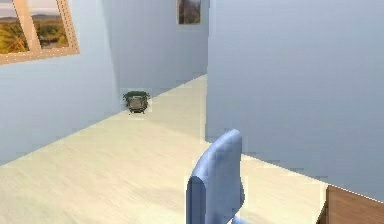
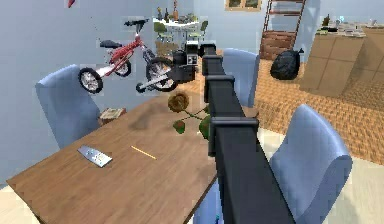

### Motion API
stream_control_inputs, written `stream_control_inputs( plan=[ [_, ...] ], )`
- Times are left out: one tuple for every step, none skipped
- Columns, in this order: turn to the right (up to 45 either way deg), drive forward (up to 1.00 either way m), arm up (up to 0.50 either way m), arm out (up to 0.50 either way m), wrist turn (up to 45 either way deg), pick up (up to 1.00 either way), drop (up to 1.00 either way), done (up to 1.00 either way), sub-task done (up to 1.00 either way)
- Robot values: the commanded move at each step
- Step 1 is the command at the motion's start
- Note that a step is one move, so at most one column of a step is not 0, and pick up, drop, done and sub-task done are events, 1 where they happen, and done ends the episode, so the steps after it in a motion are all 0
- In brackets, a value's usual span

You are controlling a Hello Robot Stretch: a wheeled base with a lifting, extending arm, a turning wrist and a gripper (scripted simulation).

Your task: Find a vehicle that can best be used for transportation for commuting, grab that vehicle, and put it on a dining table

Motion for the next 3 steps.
stream_control_inputs(
  plan=[
    [0.0,0.00,0.00,0.00,27.0,0.00,0.00,0.00,0.00],
    [0.0,0.00,-0.04,0.00,0.0,0.00,0.00,0.00,0.00],
    [0.0,0.00,-0.32,0.00,0.0,0.00,0.00,0.00,0.00]
  ],
)
